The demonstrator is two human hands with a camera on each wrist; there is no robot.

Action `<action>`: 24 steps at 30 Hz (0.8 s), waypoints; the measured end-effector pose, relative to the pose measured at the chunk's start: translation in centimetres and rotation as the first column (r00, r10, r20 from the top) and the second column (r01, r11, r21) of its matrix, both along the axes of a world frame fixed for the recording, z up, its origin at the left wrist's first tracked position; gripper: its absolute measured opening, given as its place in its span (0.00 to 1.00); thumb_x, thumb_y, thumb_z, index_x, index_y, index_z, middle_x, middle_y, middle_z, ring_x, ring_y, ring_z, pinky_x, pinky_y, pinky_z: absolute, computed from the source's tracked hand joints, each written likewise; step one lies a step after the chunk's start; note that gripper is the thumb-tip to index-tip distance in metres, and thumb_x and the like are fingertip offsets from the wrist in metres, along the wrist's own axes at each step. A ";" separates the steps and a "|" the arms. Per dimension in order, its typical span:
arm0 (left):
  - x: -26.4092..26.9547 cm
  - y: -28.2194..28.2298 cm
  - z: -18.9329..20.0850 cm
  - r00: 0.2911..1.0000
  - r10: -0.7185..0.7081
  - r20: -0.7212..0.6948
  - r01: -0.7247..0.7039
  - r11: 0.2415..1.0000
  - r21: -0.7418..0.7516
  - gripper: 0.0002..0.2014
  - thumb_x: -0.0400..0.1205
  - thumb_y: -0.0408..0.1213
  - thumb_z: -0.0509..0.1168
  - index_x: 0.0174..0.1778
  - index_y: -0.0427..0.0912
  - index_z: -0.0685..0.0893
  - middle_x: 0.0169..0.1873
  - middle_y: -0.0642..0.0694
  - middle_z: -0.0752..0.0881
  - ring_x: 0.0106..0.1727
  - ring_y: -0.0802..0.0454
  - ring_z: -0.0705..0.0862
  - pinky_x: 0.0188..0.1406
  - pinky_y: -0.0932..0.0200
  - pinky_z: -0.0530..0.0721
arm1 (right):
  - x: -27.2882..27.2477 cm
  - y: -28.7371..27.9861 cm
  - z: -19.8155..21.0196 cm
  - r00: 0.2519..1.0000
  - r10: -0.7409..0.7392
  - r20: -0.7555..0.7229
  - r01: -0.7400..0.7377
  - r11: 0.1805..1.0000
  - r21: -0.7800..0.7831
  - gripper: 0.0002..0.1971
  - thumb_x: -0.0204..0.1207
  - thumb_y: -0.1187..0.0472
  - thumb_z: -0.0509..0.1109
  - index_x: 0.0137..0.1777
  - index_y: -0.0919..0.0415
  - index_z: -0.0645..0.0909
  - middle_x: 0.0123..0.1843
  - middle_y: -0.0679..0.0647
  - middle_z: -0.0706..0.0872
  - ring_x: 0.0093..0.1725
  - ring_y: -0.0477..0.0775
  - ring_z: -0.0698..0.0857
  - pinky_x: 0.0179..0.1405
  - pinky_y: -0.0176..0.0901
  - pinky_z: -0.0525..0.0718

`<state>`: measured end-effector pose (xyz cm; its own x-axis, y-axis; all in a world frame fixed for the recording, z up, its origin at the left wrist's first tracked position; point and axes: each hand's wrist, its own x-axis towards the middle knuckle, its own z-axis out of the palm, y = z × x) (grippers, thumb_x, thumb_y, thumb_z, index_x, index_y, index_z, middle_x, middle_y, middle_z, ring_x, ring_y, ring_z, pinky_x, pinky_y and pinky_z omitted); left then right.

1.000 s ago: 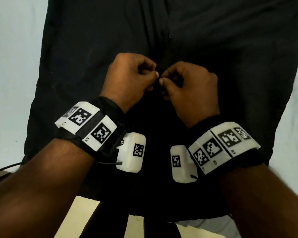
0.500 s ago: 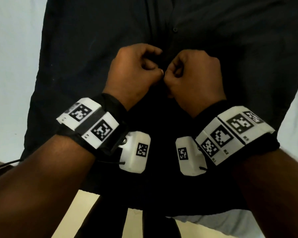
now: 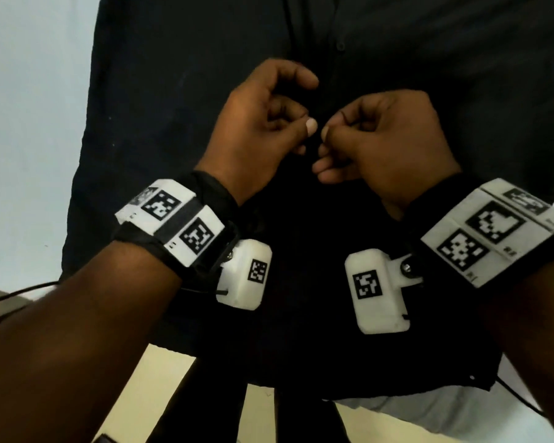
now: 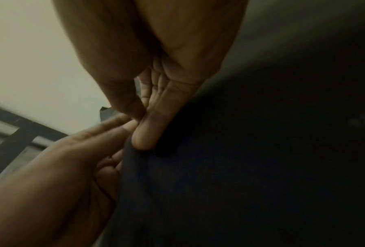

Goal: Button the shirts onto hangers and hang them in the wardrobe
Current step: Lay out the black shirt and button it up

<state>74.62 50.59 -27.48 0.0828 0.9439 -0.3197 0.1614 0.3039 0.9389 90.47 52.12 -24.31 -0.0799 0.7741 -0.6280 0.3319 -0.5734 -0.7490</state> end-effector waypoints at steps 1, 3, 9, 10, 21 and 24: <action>0.0 0.0 0.0 1.000 -0.022 -0.022 0.022 0.999 0.038 0.18 0.80 0.23 0.70 0.57 0.49 0.75 0.40 0.47 0.82 0.36 0.47 0.85 0.38 0.55 0.88 | 0.0 0.0 0.1 1.000 -0.022 -0.022 0.021 0.999 -0.036 0.09 0.80 0.73 0.69 0.39 0.66 0.82 0.27 0.57 0.88 0.29 0.57 0.91 0.31 0.49 0.92; 0.1 0.2 0.0 0.995 -0.065 -0.076 0.071 0.994 0.078 0.19 0.80 0.25 0.68 0.55 0.53 0.72 0.40 0.47 0.80 0.39 0.39 0.84 0.37 0.49 0.88 | 0.0 0.2 0.1 0.998 -0.044 -0.039 0.041 0.997 -0.062 0.08 0.81 0.73 0.68 0.40 0.68 0.82 0.27 0.57 0.87 0.29 0.57 0.91 0.30 0.47 0.91; 0.1 0.5 -0.2 1.000 -0.026 0.013 0.027 0.997 -0.072 0.20 0.81 0.22 0.68 0.60 0.44 0.69 0.32 0.40 0.81 0.32 0.46 0.81 0.30 0.59 0.83 | 0.1 -0.2 -0.2 0.994 -0.068 -0.080 0.065 0.997 -0.035 0.06 0.82 0.73 0.68 0.43 0.68 0.83 0.30 0.57 0.88 0.31 0.57 0.91 0.31 0.46 0.90; 0.1 0.3 -0.1 0.999 -0.007 0.034 0.009 0.998 -0.063 0.19 0.81 0.21 0.67 0.59 0.44 0.69 0.33 0.38 0.80 0.32 0.45 0.80 0.30 0.58 0.82 | 0.0 -0.2 -0.1 0.989 -0.093 -0.118 0.086 0.994 -0.070 0.07 0.82 0.72 0.68 0.42 0.68 0.83 0.29 0.57 0.88 0.31 0.56 0.91 0.31 0.45 0.90; -0.6 -1.4 0.1 0.997 0.000 0.081 0.011 0.991 -0.131 0.17 0.81 0.26 0.73 0.61 0.41 0.75 0.33 0.45 0.86 0.33 0.50 0.84 0.31 0.60 0.85 | -0.1 0.1 0.1 0.996 0.056 -0.074 -0.060 0.997 -0.042 0.06 0.82 0.70 0.70 0.43 0.69 0.84 0.31 0.60 0.89 0.32 0.57 0.92 0.32 0.48 0.92; -0.4 -1.5 -0.1 0.981 0.129 0.146 -0.096 0.972 -0.217 0.19 0.79 0.23 0.73 0.61 0.42 0.76 0.32 0.46 0.86 0.32 0.53 0.84 0.30 0.62 0.82 | -0.2 0.0 0.0 0.990 0.136 0.023 -0.137 0.990 0.037 0.06 0.81 0.69 0.72 0.42 0.64 0.84 0.31 0.58 0.90 0.31 0.55 0.92 0.32 0.49 0.91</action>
<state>74.19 49.14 -27.53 0.0451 0.8642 -0.5011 -0.0299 0.5026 0.8640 90.28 52.08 -24.28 -0.1740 0.7805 -0.6004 0.4206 -0.4924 -0.7620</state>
